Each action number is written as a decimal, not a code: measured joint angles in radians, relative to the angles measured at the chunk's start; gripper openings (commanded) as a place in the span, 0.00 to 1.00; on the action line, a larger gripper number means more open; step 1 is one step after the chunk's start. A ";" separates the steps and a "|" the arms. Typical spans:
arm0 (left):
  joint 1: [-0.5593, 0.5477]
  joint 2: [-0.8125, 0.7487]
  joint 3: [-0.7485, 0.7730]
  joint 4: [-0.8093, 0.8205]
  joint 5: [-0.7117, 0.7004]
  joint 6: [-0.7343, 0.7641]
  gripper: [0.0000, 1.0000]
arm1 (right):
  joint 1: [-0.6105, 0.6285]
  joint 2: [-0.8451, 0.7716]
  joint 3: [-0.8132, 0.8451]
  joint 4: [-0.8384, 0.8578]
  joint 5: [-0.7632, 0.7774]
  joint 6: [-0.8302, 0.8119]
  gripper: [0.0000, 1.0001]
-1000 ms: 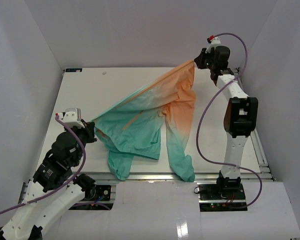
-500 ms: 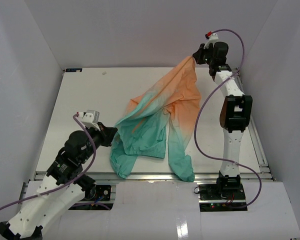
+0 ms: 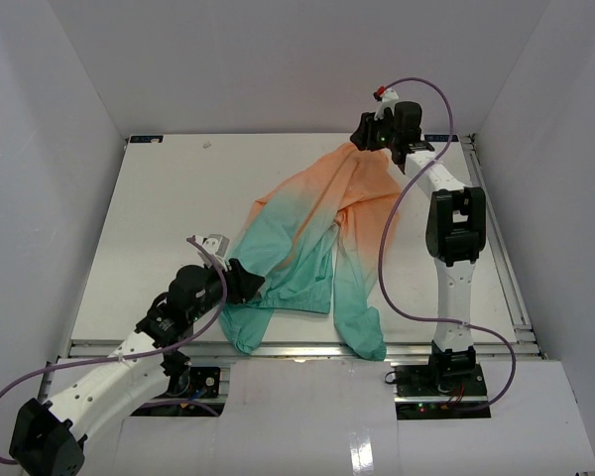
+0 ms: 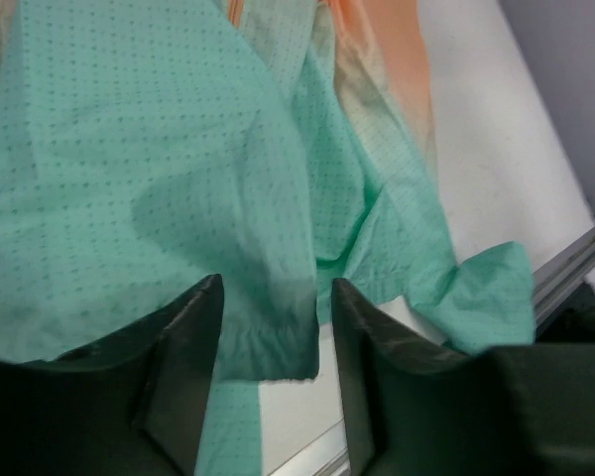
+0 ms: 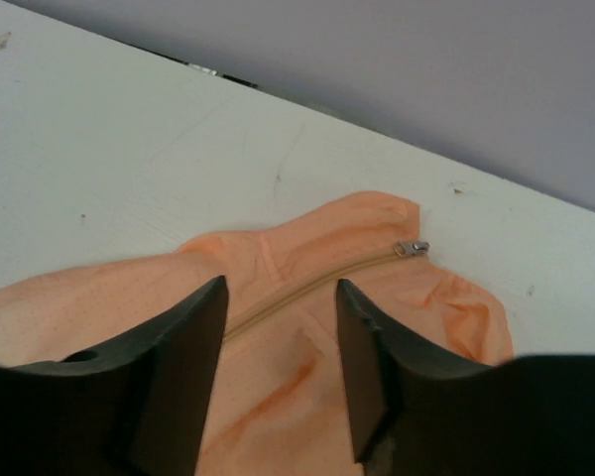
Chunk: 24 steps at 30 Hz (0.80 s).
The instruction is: Zip up the jacket
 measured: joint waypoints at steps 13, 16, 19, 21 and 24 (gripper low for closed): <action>0.000 -0.062 0.164 0.030 -0.158 0.017 0.98 | 0.151 -0.559 -0.405 -0.275 0.192 0.117 0.90; 0.000 -0.052 0.219 0.076 -0.156 0.036 0.98 | 0.268 -0.709 -0.457 -0.315 0.270 0.141 0.90; 0.000 -0.027 0.257 0.100 -0.136 0.053 0.98 | 0.321 -0.867 -0.550 -0.354 0.309 0.168 0.90; 0.000 -0.010 0.275 0.105 -0.116 0.063 0.98 | 0.333 -0.965 -0.620 -0.367 0.343 0.187 0.90; 0.000 0.002 0.284 0.112 -0.095 0.073 0.98 | 0.357 -1.100 -0.733 -0.371 0.390 0.213 0.90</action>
